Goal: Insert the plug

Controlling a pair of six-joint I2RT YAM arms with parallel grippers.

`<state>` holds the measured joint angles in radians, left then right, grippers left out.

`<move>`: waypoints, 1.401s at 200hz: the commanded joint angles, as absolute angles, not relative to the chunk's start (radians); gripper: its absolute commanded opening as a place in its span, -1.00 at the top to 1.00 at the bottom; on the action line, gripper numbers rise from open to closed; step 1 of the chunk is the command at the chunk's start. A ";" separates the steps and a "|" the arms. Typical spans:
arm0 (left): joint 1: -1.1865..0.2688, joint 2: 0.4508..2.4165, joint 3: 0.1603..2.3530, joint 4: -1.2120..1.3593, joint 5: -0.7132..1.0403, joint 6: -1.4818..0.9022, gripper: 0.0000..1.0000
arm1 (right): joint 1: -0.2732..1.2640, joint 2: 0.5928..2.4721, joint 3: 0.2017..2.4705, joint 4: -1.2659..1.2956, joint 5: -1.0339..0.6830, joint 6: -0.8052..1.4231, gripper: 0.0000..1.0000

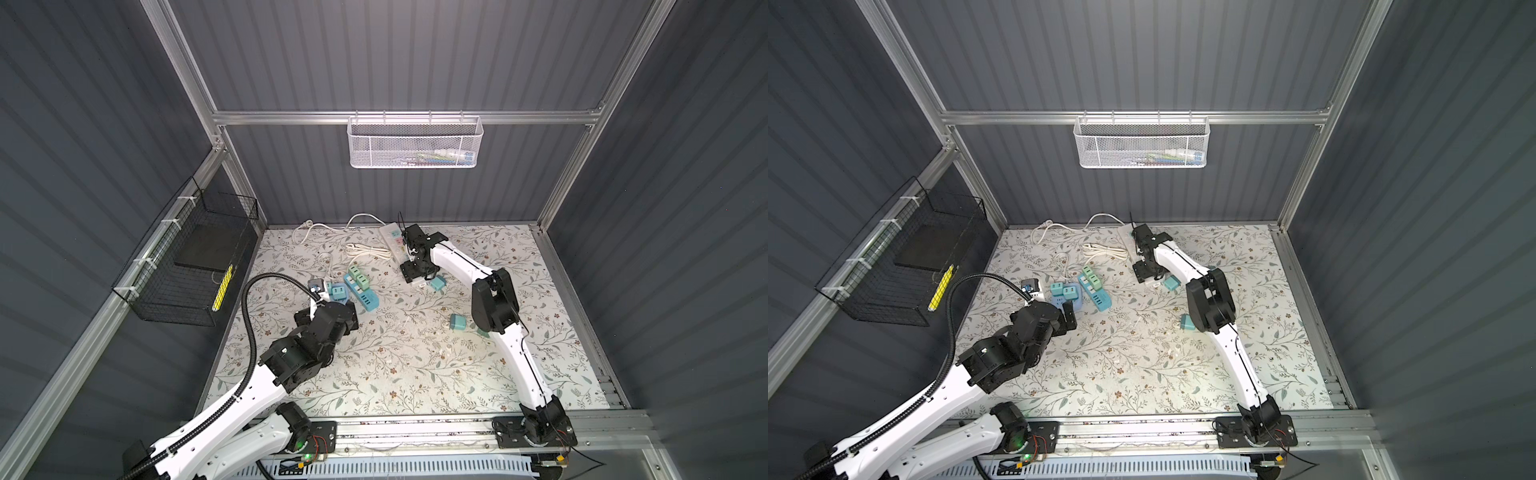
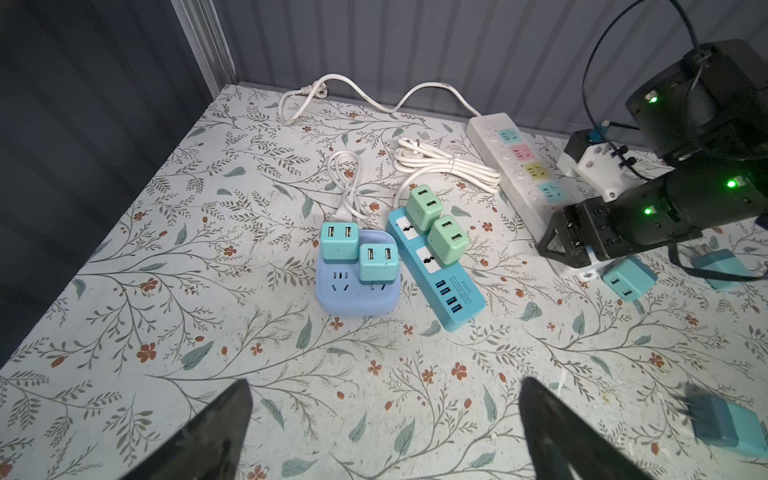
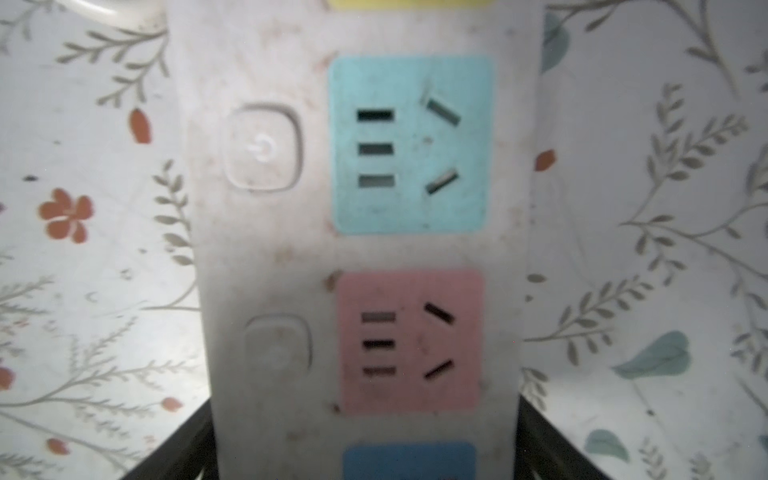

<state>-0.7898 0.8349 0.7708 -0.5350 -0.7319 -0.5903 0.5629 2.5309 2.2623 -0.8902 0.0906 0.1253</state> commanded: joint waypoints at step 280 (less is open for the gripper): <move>-0.781 1.034 0.839 -0.277 -0.466 -0.438 -0.95 | 0.653 1.532 1.170 -0.705 0.057 0.576 -0.87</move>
